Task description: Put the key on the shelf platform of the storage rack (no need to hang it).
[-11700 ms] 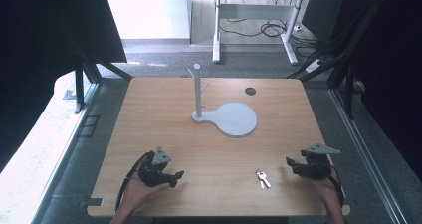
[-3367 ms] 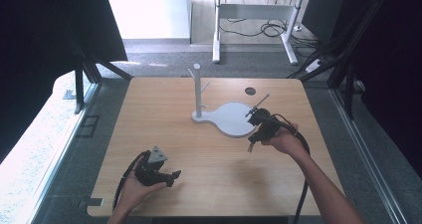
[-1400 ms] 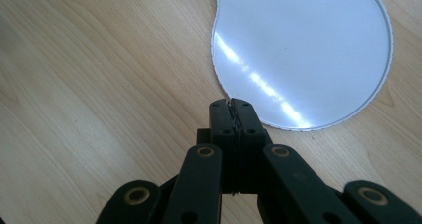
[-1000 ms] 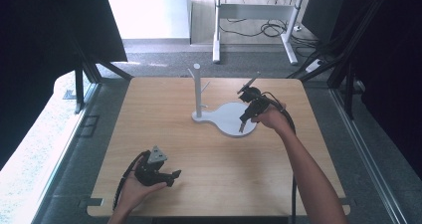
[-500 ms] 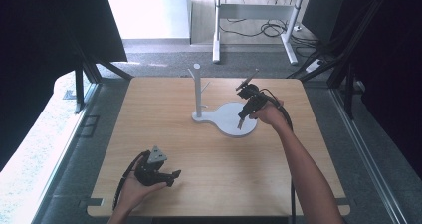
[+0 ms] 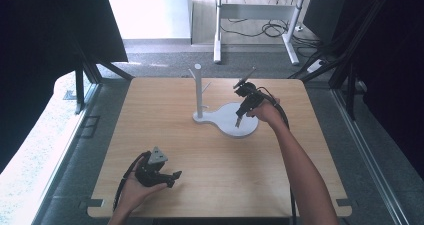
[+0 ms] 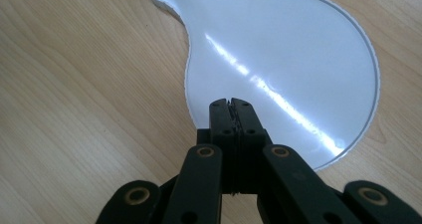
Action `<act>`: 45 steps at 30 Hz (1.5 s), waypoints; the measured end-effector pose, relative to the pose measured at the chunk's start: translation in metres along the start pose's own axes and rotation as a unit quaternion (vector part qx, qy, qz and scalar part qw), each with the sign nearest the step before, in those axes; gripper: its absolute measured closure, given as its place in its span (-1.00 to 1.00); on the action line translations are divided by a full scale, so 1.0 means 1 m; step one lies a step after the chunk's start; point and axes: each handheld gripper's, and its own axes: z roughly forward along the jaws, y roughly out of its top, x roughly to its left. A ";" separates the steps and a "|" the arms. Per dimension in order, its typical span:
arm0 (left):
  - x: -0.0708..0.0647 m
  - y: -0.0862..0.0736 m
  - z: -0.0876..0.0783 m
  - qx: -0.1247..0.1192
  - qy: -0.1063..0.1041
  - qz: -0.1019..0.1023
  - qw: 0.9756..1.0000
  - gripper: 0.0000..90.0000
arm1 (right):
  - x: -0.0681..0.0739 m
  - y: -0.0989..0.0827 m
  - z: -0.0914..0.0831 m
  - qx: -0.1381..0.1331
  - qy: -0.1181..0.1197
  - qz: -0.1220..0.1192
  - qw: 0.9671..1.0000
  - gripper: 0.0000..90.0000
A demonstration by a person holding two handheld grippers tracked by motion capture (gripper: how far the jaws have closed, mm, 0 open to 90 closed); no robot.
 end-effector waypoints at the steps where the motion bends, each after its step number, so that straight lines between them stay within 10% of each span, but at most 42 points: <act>1: 0.000 0.000 0.000 0.000 -0.001 0.000 1.000 -0.48 | 0.000 0.001 0.000 -0.001 0.000 0.001 1.000 1.00; 45: -0.001 -0.001 0.005 0.008 0.000 0.004 1.000 -0.48 | -0.004 0.022 0.048 -0.020 0.018 0.023 0.999 0.99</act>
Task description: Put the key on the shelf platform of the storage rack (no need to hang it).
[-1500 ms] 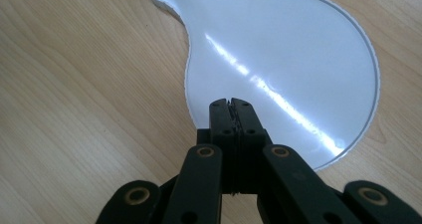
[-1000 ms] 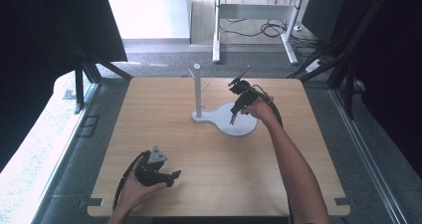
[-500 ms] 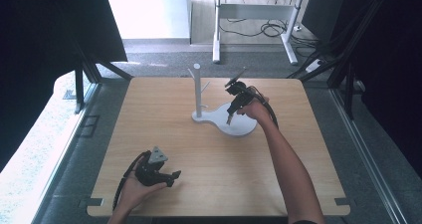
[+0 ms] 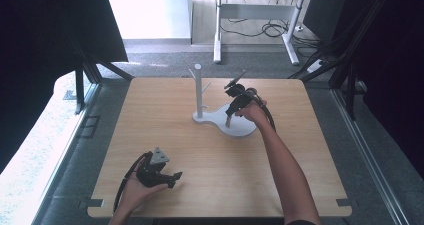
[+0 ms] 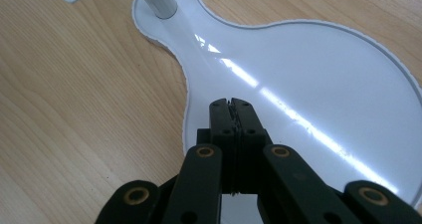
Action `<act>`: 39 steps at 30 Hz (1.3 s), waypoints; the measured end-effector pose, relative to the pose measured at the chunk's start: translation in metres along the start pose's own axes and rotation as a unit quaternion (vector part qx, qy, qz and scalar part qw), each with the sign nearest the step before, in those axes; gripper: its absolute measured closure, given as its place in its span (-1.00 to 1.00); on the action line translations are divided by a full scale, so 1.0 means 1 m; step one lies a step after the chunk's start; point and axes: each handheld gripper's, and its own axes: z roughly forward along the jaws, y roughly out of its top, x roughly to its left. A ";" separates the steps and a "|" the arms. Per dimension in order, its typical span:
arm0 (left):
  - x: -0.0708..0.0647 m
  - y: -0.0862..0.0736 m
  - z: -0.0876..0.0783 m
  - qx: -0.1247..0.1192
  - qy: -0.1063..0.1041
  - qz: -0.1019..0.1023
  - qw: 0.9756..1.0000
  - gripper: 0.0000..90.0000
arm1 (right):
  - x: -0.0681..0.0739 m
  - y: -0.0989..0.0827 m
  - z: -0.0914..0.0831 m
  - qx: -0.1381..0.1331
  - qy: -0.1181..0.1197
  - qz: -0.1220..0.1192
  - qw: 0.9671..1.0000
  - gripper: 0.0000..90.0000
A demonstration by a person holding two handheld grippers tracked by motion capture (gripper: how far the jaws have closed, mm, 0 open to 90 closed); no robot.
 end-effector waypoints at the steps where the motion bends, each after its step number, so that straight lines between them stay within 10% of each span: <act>1: 0.000 0.000 0.000 0.000 0.000 -0.001 1.000 -0.48 | 0.000 0.000 0.000 -0.001 -0.001 -0.001 1.000 0.99; 39: -0.005 -0.001 0.011 0.015 -0.001 0.007 1.000 -0.49 | -0.047 -0.013 0.020 -0.028 -0.036 0.059 0.997 0.97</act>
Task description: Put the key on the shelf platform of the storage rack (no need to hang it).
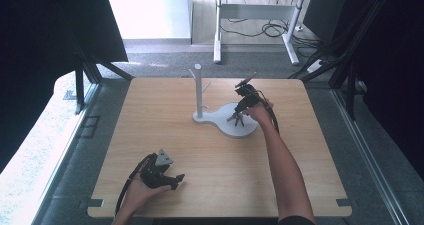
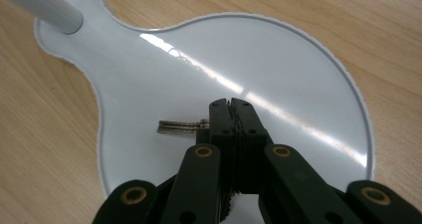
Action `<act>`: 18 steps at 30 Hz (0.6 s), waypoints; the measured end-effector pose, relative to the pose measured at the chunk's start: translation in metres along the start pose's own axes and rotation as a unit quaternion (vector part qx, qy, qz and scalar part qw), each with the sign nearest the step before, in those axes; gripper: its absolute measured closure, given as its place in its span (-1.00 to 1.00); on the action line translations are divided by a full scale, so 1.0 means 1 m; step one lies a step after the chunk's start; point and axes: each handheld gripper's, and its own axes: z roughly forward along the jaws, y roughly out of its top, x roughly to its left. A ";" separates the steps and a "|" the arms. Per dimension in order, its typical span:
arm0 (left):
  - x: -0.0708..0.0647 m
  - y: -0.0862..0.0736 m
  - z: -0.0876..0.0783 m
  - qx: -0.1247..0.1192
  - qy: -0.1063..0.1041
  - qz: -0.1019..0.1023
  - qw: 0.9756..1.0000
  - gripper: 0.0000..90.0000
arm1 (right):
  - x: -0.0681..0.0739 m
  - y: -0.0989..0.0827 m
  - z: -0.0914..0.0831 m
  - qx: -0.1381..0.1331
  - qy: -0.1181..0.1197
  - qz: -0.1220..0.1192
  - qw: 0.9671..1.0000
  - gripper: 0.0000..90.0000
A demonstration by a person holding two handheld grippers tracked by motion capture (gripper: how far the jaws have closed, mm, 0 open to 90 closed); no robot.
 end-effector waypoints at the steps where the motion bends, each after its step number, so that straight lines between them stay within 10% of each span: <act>1: 0.000 0.000 0.000 0.000 0.001 0.000 1.000 -0.49 | -0.002 -0.001 0.001 -0.002 -0.001 0.001 1.000 0.97; 18: -0.003 -0.001 0.006 0.011 0.002 0.006 1.000 -0.49 | 0.001 -0.003 -0.001 -0.022 -0.028 -0.016 0.999 0.44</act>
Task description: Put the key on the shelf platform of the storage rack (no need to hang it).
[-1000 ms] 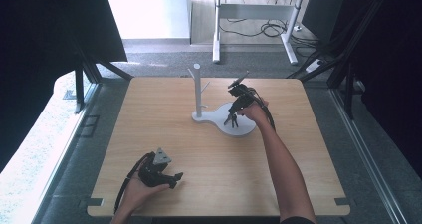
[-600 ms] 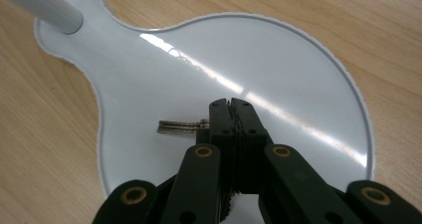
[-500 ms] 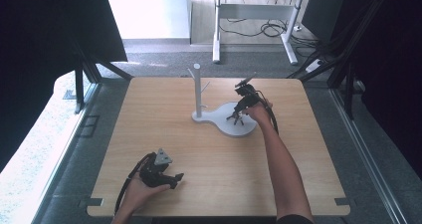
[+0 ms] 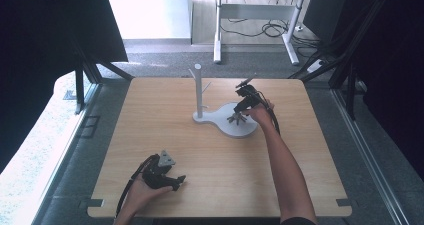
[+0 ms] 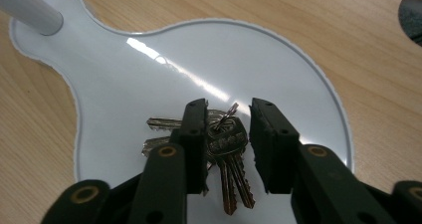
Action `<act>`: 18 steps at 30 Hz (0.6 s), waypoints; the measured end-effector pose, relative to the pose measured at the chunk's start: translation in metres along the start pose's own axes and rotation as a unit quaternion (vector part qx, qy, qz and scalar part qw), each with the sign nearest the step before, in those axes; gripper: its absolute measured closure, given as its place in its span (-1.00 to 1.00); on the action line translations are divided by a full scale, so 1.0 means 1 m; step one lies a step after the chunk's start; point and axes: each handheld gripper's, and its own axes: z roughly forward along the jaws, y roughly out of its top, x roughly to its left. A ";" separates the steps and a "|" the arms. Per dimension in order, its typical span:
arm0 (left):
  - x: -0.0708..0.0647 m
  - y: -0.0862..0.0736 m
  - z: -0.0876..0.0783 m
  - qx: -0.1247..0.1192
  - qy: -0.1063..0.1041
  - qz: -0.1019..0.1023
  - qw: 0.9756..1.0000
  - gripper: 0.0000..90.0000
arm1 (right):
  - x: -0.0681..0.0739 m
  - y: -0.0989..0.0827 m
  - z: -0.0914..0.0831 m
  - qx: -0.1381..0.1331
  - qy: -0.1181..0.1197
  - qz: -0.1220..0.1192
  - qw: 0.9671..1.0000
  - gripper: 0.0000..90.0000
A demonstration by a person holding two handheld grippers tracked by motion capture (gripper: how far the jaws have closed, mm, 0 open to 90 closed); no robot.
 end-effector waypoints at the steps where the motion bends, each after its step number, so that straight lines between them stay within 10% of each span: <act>1: 0.000 0.000 0.000 0.000 0.000 0.000 1.000 -0.49 | 0.001 0.000 -0.002 -0.006 -0.002 0.000 1.000 0.40; 18: 0.003 0.001 -0.009 -0.014 0.007 -0.002 1.000 -0.49 | 0.019 -0.038 -0.046 -0.061 0.030 -0.039 0.997 0.11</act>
